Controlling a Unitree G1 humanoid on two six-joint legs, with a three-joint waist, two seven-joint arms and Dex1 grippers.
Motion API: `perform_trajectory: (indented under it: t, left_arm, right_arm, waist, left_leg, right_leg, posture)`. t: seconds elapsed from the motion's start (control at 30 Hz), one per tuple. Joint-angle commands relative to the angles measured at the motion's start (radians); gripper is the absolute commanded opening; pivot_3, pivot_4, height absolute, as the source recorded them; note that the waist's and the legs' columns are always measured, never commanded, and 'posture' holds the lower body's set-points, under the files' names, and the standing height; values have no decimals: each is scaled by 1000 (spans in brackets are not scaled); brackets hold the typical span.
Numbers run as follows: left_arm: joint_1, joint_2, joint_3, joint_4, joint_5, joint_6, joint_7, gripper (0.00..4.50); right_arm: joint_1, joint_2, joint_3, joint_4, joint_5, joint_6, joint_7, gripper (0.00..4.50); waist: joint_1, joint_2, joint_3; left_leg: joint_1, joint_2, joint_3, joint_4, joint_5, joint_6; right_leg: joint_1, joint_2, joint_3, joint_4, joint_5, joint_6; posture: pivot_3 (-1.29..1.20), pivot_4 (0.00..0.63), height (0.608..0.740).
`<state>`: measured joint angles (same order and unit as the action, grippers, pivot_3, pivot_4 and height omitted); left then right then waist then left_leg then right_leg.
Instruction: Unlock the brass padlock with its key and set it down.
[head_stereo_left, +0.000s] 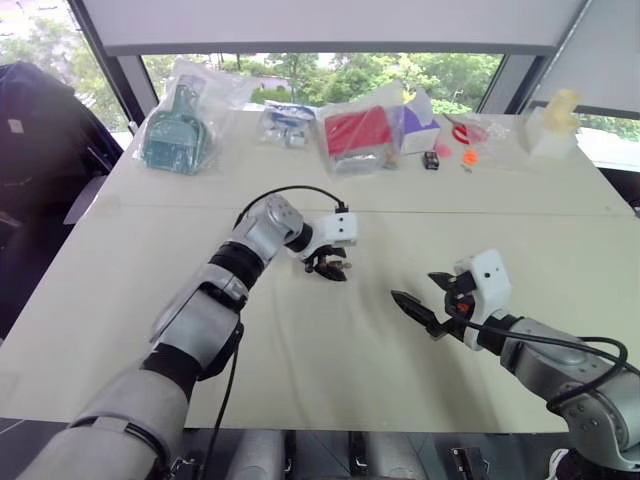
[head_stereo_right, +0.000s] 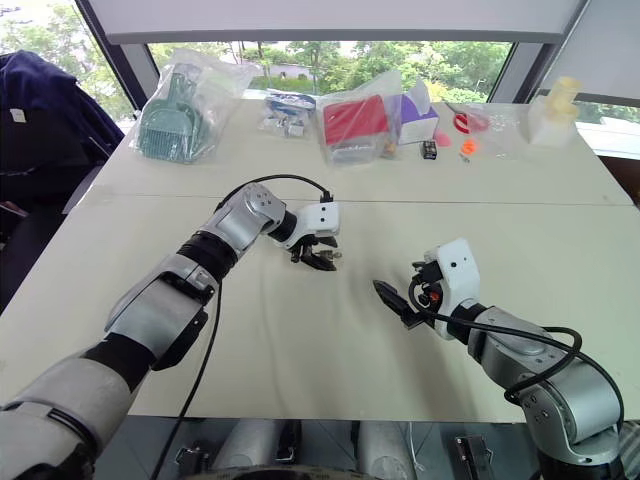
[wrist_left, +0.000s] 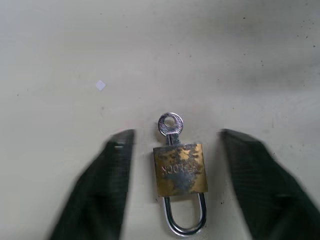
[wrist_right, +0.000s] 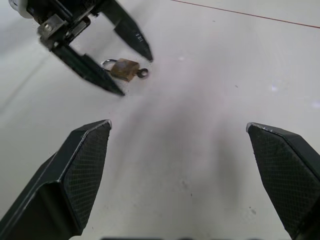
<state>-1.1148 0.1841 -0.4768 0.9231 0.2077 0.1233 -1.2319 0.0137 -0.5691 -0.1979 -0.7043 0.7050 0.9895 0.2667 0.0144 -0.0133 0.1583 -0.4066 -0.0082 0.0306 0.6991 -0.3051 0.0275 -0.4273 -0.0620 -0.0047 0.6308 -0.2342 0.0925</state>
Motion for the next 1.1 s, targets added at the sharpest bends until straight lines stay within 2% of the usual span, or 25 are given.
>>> perform_trajectory:
  t: [0.03,0.47,0.63,0.8,0.83,0.87,1.07,1.1]
  left_arm:
    - [30,2,-40,-4,55,40,7,4445]
    - [35,57,-75,-41,98,96,-28,4445]
    - [43,75,-90,-43,124,106,18,4445]
    - [39,73,-79,-45,105,132,-1,4445]
    - [42,72,-83,-49,105,131,-8,3914]
    - [45,72,-89,-53,109,128,-14,3668]
    - [46,76,-94,-53,121,127,6,756]
    - [45,80,-93,-53,120,126,6,697]
  right_arm:
    - [-2,-1,-9,-12,-9,-27,11,4500]
    - [5,14,3,-3,-35,-57,14,4500]
    - [20,16,0,-6,-38,-63,16,4500]
    - [17,23,11,-6,-42,-65,10,4500]
    - [16,24,13,-6,-43,-65,9,4500]
    - [15,24,13,-5,-45,-65,9,4500]
    - [14,23,7,-8,-49,-63,12,4500]
    - [14,23,7,-9,-49,-62,13,4500]
  waist:
    - [-1,0,0]
    - [-8,0,0]
    - [-11,0,0]
    - [-11,0,0]
    - [-11,0,0]
    - [-11,1,0]
    - [-7,1,0]
    - [-7,1,-1]
  left_leg:
    - [0,0,0,0,0,0]
    - [2,1,0,0,0,0]
    - [2,2,0,0,0,0]
    - [4,2,0,0,0,0]
    - [4,2,0,0,0,0]
    - [4,2,0,0,0,0]
    - [5,2,0,0,0,0]
    - [5,2,0,0,0,0]
  right_leg:
    - [0,0,0,0,0,0]
    - [0,1,0,0,0,0]
    - [1,1,0,1,0,0]
    - [2,1,1,1,0,0]
    - [2,1,1,1,0,0]
    - [2,1,1,1,0,0]
    - [3,0,1,1,-1,-2]
    - [3,0,1,1,-1,-2]
  posture:
    - [0,150,740]
    - [0,150,740]
    - [0,150,740]
    - [0,150,740]
    - [0,150,740]
    - [0,150,740]
    - [0,150,740]
    - [0,150,740]
